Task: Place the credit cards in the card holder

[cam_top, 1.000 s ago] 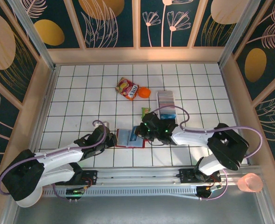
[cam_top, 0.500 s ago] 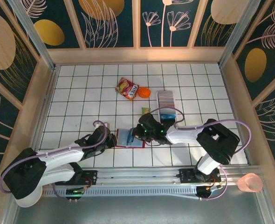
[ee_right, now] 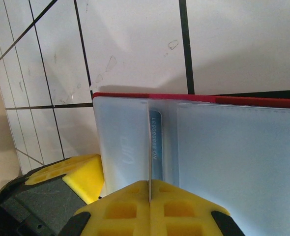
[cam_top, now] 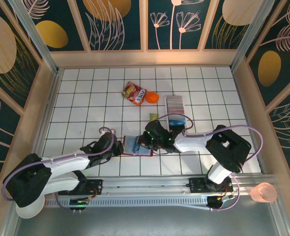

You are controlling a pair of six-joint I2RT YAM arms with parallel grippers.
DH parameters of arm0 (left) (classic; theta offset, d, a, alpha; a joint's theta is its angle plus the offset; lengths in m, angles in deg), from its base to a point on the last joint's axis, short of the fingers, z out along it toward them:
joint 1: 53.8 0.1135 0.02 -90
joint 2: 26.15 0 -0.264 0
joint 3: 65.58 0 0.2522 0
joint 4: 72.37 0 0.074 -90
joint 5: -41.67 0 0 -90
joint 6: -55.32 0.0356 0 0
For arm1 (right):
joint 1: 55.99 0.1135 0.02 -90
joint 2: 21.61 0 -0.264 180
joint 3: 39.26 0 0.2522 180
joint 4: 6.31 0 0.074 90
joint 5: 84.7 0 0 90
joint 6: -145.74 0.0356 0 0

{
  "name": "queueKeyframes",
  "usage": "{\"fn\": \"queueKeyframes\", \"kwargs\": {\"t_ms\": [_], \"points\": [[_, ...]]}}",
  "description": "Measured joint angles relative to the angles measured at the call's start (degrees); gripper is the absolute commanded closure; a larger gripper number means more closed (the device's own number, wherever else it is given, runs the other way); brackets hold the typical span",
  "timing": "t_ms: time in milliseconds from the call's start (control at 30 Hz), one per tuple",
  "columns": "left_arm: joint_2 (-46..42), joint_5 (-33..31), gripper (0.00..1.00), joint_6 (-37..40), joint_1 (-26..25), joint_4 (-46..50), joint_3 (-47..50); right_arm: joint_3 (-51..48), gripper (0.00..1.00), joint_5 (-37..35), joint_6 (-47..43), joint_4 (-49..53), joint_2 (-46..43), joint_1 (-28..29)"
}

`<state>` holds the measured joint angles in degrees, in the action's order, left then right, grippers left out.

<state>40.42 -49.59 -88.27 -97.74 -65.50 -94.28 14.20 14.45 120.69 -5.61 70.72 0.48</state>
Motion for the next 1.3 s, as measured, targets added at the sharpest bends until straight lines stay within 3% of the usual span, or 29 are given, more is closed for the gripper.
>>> {"fn": "queueKeyframes", "kwargs": {"t_ms": [1000, 1300], "points": [[0.5, 0.4, 1.0, 0.4, 0.0, -1.3, 0.4, 0.0, 1.0, 1.7, 0.3, -0.3, 0.1, 0.3], [0.1, 0.8, 0.8, 0.4, 0.0, -1.4, 0.4, -0.5, 1.0, 1.7, 0.3, -2.3, 0.5, 0.4]]}}
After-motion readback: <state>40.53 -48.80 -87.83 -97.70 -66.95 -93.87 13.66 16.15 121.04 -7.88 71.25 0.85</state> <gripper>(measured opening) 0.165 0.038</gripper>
